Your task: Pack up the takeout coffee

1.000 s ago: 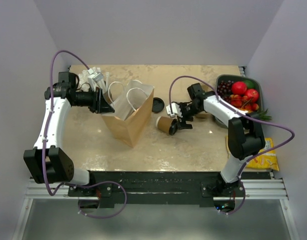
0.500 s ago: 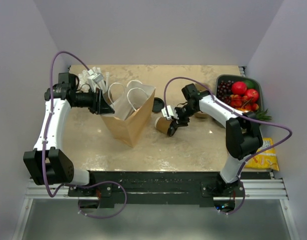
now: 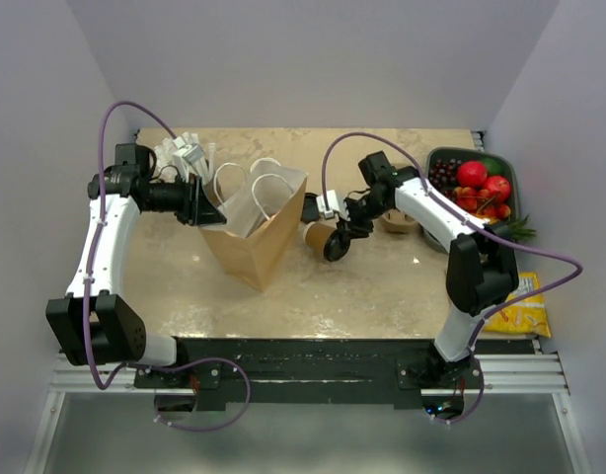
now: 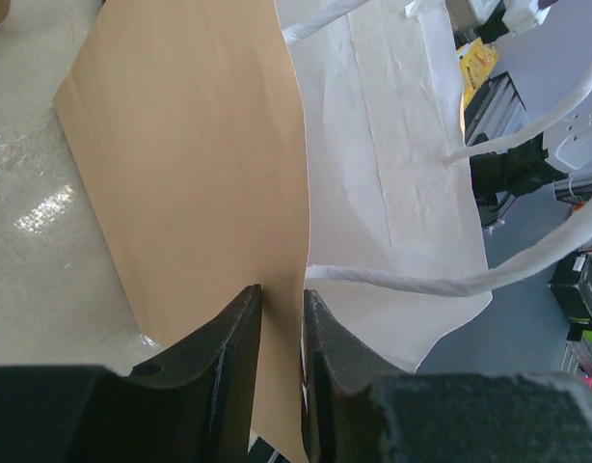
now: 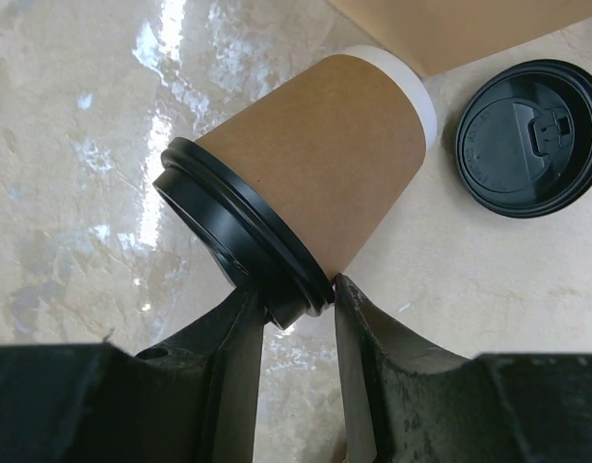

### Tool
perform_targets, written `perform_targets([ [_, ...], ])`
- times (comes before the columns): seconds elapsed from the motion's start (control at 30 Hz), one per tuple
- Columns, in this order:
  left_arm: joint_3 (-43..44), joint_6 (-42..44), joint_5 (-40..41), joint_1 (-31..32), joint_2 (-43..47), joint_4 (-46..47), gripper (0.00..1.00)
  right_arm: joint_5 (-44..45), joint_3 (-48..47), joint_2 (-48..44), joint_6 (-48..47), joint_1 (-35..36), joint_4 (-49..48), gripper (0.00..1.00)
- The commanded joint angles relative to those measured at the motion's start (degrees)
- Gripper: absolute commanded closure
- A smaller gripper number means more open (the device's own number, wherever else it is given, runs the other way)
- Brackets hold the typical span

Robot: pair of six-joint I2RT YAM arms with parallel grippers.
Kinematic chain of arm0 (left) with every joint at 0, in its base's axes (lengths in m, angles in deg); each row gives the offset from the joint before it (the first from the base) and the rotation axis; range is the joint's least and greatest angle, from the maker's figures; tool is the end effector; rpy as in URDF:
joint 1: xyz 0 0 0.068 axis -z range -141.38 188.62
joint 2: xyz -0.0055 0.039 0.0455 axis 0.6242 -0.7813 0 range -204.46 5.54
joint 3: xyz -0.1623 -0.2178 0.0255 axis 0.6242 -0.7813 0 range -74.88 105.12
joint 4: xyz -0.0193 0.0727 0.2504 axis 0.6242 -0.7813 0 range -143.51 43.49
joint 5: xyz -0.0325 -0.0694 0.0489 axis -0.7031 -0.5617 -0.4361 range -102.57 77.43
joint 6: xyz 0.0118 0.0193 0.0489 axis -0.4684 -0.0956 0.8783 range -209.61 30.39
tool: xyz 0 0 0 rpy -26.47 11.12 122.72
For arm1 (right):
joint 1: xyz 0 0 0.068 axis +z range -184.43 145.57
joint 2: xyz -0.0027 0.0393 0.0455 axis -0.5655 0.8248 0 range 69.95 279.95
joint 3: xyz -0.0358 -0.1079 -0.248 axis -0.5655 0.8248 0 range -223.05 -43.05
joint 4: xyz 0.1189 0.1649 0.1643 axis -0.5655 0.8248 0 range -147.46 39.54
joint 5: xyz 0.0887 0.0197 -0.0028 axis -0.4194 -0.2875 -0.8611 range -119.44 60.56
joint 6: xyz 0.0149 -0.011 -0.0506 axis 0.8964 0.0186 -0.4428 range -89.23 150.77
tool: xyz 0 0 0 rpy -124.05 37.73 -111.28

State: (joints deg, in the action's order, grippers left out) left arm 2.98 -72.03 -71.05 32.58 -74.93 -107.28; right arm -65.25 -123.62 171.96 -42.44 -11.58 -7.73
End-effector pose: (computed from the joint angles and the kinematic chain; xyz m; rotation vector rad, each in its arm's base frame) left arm 0.2671 -0.0023 0.3399 0.5252 2.2191 -1.1292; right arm 0.3218 0.1583 0.2406 -1.9718 1.5911 0.5612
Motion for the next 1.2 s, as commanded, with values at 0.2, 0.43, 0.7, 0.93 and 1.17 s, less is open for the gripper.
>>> perform_targets([
  [0.2,1.2,0.1,-5.4,-0.1,-0.1,1.3,0.72,-4.3,-15.9,5.8,7.7,0.1,28.6,0.68],
  [0.43,-0.3,-2.5,-5.5,-0.2,0.2,5.5,0.72,-1.8,-16.3,6.1,17.8,0.0,30.4,0.67],
  [0.7,-4.6,-6.8,-2.0,-0.2,3.0,15.1,0.72,-7.2,-24.2,8.8,39.4,0.2,30.4,0.65],
  [0.93,-6.8,-12.6,-3.2,-0.2,3.9,21.6,0.72,-6.6,-13.5,1.7,48.8,1.3,28.2,0.64],
  [1.17,-7.9,-13.6,-2.3,0.0,3.8,21.4,0.72,-7.8,-16.6,5.7,50.4,-1.0,30.2,0.64],
])
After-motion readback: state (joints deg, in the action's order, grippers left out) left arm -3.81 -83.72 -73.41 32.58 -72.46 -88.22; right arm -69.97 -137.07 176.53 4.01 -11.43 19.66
